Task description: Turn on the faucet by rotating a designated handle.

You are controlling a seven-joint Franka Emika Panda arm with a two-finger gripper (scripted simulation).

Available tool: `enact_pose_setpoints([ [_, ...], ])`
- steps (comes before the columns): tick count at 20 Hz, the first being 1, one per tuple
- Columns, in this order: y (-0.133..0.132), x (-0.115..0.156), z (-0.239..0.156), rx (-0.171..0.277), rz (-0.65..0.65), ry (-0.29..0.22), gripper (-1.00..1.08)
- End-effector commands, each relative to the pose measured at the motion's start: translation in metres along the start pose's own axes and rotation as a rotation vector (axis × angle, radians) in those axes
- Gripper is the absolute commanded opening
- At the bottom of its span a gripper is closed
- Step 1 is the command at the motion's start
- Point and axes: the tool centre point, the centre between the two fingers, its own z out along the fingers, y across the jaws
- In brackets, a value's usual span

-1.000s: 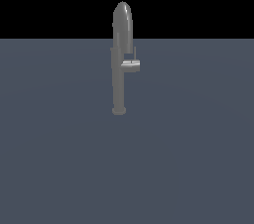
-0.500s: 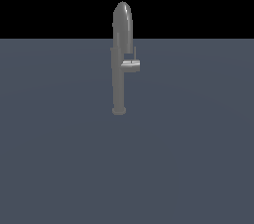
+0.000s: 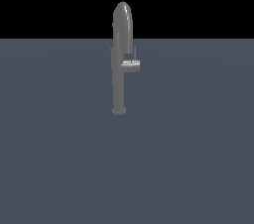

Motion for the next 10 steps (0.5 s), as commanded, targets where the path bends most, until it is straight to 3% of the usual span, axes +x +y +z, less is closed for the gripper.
enact_pose_setpoints([
  [1,-0.004,0.012,0.001,0.025,0.029,-0.036,-1.00],
  [10,-0.017,0.059,0.008,0.129,0.143,-0.180,-1.00],
])
